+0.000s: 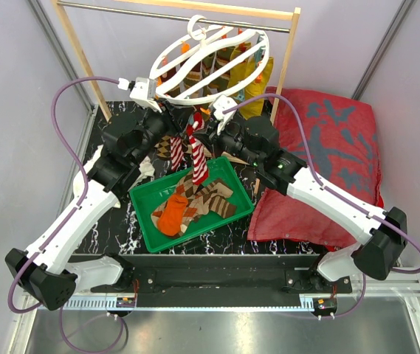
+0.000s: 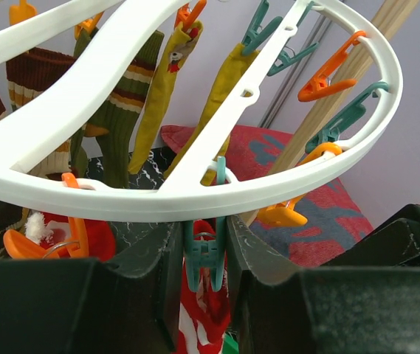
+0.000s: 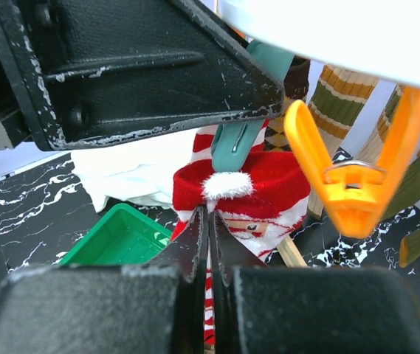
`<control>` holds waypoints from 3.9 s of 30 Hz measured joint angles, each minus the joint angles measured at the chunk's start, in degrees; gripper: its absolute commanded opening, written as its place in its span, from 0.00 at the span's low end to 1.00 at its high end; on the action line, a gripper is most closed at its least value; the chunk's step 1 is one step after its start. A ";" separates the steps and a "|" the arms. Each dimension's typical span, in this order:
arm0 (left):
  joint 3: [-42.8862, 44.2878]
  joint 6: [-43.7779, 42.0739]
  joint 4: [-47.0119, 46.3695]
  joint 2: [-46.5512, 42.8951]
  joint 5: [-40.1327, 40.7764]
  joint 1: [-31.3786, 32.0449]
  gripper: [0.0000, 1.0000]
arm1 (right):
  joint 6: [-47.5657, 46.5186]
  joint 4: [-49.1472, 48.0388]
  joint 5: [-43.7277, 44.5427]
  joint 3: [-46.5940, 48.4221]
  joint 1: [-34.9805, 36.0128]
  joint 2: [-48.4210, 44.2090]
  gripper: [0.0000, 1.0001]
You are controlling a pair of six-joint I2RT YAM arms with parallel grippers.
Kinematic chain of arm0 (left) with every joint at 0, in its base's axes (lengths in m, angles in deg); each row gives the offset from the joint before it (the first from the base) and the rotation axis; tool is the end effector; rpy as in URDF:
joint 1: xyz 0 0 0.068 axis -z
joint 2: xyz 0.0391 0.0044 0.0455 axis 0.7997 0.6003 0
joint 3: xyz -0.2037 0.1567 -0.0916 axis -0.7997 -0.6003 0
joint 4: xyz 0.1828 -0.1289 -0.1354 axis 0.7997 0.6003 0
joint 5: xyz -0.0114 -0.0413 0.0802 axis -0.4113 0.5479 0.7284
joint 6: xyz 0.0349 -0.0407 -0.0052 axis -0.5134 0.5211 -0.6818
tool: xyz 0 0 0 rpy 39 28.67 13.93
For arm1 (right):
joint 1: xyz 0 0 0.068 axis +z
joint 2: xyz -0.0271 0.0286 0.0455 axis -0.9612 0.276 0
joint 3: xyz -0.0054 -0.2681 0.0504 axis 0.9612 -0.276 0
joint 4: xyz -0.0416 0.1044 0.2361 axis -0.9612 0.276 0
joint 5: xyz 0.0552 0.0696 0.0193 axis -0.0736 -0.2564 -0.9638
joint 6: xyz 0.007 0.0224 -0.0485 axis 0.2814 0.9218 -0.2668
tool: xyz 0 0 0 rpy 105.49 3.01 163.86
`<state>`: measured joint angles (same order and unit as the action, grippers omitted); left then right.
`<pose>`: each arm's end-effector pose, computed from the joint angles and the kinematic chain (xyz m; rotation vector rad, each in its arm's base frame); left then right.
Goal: Clip the socks to the hanger
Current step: Clamp the sock onto the hanger.
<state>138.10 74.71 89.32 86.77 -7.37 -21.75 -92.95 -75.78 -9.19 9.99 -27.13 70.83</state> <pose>0.2235 -0.1375 0.4472 0.1705 1.5155 -0.7511 0.2295 0.2525 0.4113 -0.8209 1.3974 0.6707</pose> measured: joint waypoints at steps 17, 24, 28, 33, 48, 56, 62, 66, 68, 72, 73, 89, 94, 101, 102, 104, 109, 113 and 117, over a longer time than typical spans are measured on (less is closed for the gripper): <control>0.00 -0.72 -0.24 -0.66 0.46 0.00 0.00 | 0.74 0.33 -0.44 -0.31 -0.15 -1.14 0.00; 0.00 -0.55 -0.70 -0.83 0.46 0.00 0.00 | 0.83 1.05 -0.44 -1.36 -0.24 -1.20 0.00; 0.00 -0.57 -0.79 -0.83 0.50 0.00 0.00 | 1.03 1.14 -0.44 -1.70 -0.39 -1.51 0.00; 0.00 -0.74 -0.79 -0.83 0.50 0.00 0.00 | 1.01 1.11 -0.44 -1.70 -0.42 -2.29 0.00; -0.79 -0.68 -1.11 -0.83 0.42 0.00 0.00 | 1.01 1.07 -0.85 -0.92 -0.44 -2.25 0.00; -0.92 -0.24 -1.31 -0.81 0.33 0.00 0.00 | 1.01 1.01 -1.81 0.28 -0.48 -1.92 0.00; -0.92 0.20 -1.31 -0.81 0.22 0.00 0.00 | 1.16 0.90 -1.95 0.63 -0.48 -1.20 0.00; -0.92 0.59 -1.31 -0.81 0.09 0.00 0.00 | 1.33 0.83 -1.95 0.79 -0.48 -1.03 0.00; -0.94 0.63 -1.31 -0.81 0.04 0.00 0.00 | 1.46 0.63 -1.95 1.07 -0.48 -0.87 0.00; -0.94 0.63 -1.31 -0.81 0.07 0.00 0.00 | 1.70 -0.20 -1.95 1.62 -0.48 -0.57 0.00; -0.96 0.63 -1.31 -0.81 0.07 0.00 0.00 | 1.73 -0.22 -1.95 1.70 -0.48 -0.57 0.00; -0.98 0.57 -1.31 -0.81 0.26 0.00 0.00 | 2.54 -1.03 -1.77 1.81 -1.07 -0.57 0.00; -0.98 0.52 -1.31 -0.81 0.35 0.00 0.14 | 2.75 -1.86 -1.75 1.95 -1.27 -0.55 0.01; -0.98 0.17 -1.01 -0.87 0.96 0.00 0.59 | 3.17 -2.91 -1.90 2.60 -1.29 0.00 0.06; -0.98 0.11 -0.81 -0.90 1.27 0.00 0.61 | 3.21 -2.99 -1.90 2.60 -1.29 0.02 0.10; -0.98 0.37 -0.66 -0.90 2.01 0.02 0.62 | 3.19 -3.28 -1.90 2.60 -1.29 0.09 0.28; -1.29 0.63 -0.42 -1.16 5.86 0.11 0.62 | 2.91 -3.56 -1.73 2.58 -1.53 0.09 0.55; -1.31 0.68 -0.31 -1.14 7.76 -0.35 0.62 | 2.67 -3.67 -1.70 0.37 -2.56 -1.33 0.61; -1.33 0.81 -0.31 -1.20 8.11 -0.74 0.62 | 2.56 -3.52 -2.29 -1.92 -4.52 -3.50 0.62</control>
<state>136.77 75.52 89.01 85.57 0.74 -22.50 -90.39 -79.30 -11.49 8.07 -31.65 67.33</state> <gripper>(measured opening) 0.624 0.612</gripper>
